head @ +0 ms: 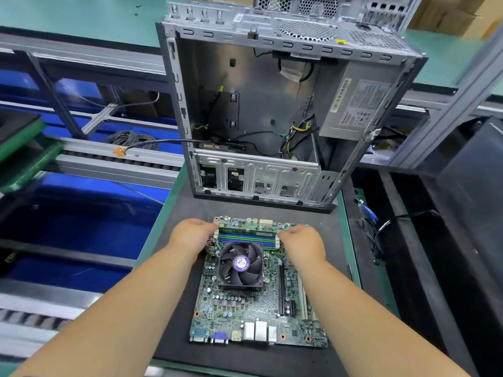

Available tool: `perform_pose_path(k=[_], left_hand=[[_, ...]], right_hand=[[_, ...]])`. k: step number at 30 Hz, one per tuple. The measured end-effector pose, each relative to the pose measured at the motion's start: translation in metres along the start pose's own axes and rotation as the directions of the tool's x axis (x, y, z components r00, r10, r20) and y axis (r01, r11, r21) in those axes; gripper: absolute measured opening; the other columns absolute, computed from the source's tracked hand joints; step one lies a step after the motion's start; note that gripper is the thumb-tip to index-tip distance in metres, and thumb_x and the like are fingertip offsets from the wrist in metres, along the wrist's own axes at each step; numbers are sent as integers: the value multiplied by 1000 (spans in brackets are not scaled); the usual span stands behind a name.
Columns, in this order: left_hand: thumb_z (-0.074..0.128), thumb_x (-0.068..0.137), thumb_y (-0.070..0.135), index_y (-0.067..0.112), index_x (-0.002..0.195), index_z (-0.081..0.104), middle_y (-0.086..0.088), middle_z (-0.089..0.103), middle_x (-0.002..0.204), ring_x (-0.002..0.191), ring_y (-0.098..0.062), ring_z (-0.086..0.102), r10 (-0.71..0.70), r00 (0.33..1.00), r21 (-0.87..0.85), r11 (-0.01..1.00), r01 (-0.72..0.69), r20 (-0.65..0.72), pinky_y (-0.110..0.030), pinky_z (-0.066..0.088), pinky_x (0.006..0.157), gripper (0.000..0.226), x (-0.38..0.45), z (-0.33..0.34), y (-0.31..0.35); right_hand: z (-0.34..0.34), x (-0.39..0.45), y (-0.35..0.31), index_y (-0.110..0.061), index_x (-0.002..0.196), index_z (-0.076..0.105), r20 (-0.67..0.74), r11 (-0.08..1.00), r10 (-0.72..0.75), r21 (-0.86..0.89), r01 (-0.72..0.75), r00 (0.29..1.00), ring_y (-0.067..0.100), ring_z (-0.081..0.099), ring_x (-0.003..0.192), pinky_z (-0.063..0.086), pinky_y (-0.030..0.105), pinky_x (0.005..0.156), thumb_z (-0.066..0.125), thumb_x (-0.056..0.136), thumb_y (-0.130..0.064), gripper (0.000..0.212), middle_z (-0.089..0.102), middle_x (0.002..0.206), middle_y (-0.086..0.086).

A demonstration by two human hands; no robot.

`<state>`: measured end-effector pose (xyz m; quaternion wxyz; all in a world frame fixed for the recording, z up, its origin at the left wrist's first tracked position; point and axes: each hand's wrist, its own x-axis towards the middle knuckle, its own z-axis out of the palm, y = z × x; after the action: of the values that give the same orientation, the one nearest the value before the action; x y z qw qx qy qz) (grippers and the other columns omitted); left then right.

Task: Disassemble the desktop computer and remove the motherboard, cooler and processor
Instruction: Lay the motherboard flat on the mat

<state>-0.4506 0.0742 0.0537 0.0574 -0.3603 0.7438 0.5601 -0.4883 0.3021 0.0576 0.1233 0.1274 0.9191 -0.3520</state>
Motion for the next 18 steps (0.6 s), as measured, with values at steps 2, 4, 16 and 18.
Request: perform_pose_path(k=[2, 4, 16, 18], left_hand=[[75, 79, 35, 12, 82, 68, -7, 70, 89, 79, -26, 61, -15, 1000, 9, 1000, 15, 0, -36, 49, 83, 24, 4, 0, 1], [75, 79, 36, 9, 86, 69, -11, 71, 92, 75, -27, 59, -24, 1000, 19, 1000, 24, 18, -40, 51, 85, 29, 6, -1, 2], [75, 80, 36, 9, 96, 74, -11, 71, 97, 97, -31, 64, -8, 1000, 65, 998, 9, -18, -36, 50, 91, 31, 8, 1, -4], [76, 80, 36, 10, 94, 74, -9, 71, 97, 96, -28, 63, -6, 1000, 70, 997, 7, -18, -34, 49, 90, 29, 8, 0, -5]], right_hand=[[0, 2, -1, -18, 49, 54, 17, 1000, 0, 4, 0, 1000, 20, 43, 46, 28, 22, 47, 61, 90, -34, 44, 45, 39, -6], [0, 1, -2, -12, 61, 66, 42, 1000, 3, 7, -3, 999, 22, 46, 50, 32, 22, 51, 61, 90, -31, 35, 53, 49, 3], [3, 0, -7, -13, 57, 47, 17, 998, 22, -61, -21, 1000, 25, 35, 51, 29, 25, 50, 57, 92, -21, 38, 44, 54, 6], [4, -1, -8, -11, 62, 55, 4, 998, 34, -62, -33, 999, 25, 38, 52, 31, 25, 51, 56, 92, -19, 31, 49, 58, 9]])
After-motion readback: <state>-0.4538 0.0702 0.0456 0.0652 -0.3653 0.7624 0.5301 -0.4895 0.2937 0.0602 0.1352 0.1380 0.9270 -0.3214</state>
